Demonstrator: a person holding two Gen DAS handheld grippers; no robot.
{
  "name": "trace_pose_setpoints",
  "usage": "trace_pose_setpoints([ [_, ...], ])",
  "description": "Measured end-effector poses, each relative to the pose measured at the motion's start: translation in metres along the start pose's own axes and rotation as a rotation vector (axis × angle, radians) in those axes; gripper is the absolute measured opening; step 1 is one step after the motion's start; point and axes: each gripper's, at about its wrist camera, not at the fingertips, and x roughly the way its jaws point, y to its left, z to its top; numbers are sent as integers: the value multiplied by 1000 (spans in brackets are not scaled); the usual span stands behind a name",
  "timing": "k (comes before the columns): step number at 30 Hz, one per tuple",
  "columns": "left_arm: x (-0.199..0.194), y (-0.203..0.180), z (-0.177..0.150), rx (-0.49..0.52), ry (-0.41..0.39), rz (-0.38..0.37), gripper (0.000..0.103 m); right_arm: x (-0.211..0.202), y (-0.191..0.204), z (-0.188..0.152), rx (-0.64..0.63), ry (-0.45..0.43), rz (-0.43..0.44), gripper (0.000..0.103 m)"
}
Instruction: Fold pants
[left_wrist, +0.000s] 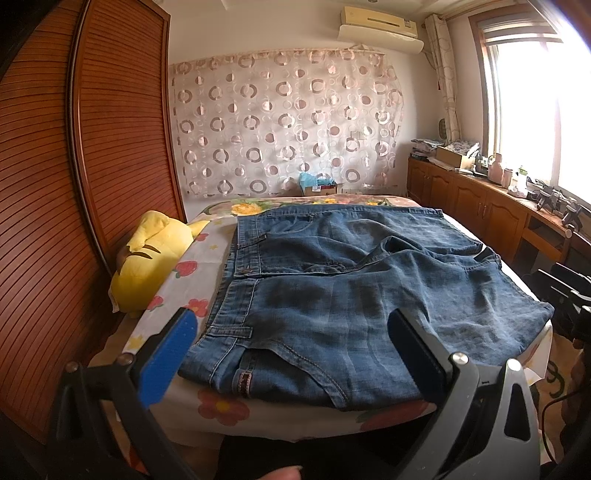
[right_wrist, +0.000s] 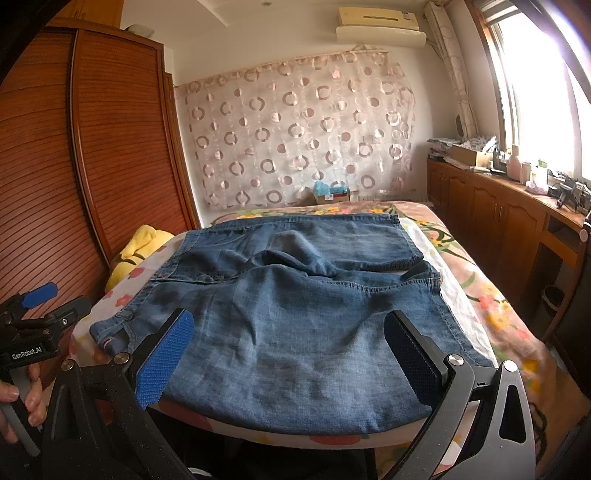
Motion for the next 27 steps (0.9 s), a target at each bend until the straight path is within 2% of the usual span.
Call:
trace_pose_setpoints([
  [23,0,0,0,-2,0,-1,103,-2,-3,0,4,-1,1,103],
  [27,-7,-10,9,-2,1,-1,103,-2,-3,0,3,-2,1,103],
])
